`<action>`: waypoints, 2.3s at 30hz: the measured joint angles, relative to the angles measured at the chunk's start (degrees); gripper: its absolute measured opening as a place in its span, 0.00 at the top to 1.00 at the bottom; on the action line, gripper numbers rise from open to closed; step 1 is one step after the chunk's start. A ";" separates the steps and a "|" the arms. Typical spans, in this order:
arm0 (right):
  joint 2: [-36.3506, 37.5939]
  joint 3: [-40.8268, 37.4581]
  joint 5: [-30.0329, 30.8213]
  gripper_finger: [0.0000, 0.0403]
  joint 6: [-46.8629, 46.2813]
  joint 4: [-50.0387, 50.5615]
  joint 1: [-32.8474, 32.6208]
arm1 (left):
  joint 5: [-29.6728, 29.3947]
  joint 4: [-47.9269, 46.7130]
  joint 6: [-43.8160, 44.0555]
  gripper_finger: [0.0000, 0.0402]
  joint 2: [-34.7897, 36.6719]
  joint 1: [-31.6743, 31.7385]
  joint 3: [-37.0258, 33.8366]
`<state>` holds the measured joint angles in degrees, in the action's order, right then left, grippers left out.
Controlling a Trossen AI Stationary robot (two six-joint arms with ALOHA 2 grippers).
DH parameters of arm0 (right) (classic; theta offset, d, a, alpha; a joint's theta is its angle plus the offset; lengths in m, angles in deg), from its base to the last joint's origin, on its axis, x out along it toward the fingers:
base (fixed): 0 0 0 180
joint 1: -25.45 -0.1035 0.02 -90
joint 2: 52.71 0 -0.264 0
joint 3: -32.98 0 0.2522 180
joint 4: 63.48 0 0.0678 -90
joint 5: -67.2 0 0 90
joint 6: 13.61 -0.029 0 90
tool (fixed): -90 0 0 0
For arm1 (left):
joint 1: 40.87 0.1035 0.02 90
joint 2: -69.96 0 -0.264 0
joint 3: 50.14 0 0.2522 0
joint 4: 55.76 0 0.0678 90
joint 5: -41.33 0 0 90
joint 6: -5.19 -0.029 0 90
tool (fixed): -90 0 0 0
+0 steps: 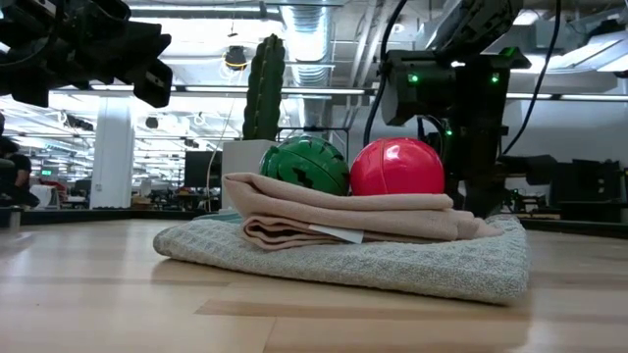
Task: Pick and placing Produce into tupperware
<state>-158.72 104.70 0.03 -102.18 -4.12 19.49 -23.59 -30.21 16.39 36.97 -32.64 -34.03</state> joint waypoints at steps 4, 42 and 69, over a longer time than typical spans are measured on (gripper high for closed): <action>-0.02 0.00 -0.05 0.79 0.03 -0.20 0.00 | 0.02 -0.10 0.00 0.89 0.01 -0.02 0.00; -0.07 18.76 10.20 0.98 6.54 20.13 -3.79 | 0.02 -0.44 0.36 0.89 0.02 -0.02 0.00; 6.56 19.28 11.34 0.81 25.09 25.27 17.73 | -0.34 -1.33 1.11 0.89 0.00 -1.31 0.02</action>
<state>-152.17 123.97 11.36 -77.10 21.15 37.22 -23.93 -31.54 17.50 36.98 -33.95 -34.01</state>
